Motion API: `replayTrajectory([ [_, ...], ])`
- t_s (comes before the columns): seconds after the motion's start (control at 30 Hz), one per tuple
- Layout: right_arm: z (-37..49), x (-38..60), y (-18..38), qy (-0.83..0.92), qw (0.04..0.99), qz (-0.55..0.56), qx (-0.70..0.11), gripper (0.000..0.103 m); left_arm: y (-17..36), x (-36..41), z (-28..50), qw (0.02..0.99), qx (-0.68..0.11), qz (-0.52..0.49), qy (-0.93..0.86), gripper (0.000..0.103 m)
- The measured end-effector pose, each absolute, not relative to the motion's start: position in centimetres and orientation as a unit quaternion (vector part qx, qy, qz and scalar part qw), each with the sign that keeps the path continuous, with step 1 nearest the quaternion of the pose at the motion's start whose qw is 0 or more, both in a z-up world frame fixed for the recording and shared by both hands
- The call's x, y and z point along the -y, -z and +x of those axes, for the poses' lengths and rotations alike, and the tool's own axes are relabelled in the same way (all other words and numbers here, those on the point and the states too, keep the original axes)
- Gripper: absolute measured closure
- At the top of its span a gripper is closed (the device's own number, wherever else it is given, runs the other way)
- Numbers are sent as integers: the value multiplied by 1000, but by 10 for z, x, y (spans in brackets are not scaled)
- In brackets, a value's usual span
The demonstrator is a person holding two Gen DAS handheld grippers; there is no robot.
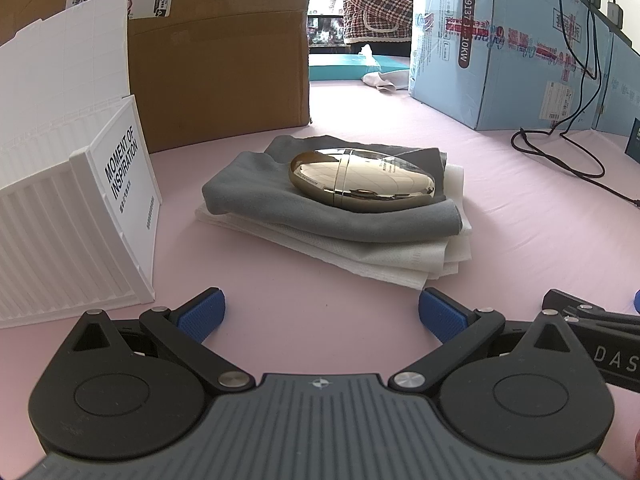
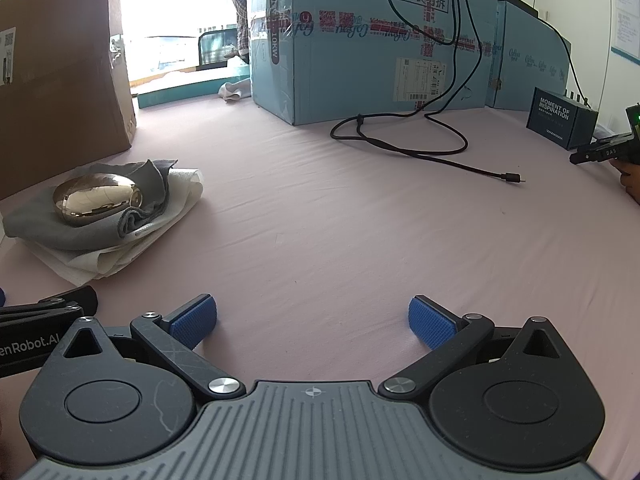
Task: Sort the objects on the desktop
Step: 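Move the left tool toward the gold compact on the grey cloth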
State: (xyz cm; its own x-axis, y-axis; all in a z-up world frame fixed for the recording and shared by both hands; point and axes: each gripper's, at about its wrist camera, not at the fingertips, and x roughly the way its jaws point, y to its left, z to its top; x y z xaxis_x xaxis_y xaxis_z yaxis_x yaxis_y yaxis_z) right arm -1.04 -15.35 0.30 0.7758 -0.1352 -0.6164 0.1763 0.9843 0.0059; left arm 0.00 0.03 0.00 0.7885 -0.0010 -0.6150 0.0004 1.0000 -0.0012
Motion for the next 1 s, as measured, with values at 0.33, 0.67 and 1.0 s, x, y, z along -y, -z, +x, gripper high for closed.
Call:
replayTrajectory([
  [0.33, -10, 154, -2, 82, 943, 36, -322, 0, 5, 2, 1, 947, -322, 6, -3, 0],
  [0.67, -40, 186, -22, -37, 971, 141, -192, 0, -11, -8, -12, 942, -325, -13, 79, 0],
  [1.0, -31, 196, -77, -37, 998, 30, -28, 0, -100, -10, -23, 976, -193, 33, 100, 0],
])
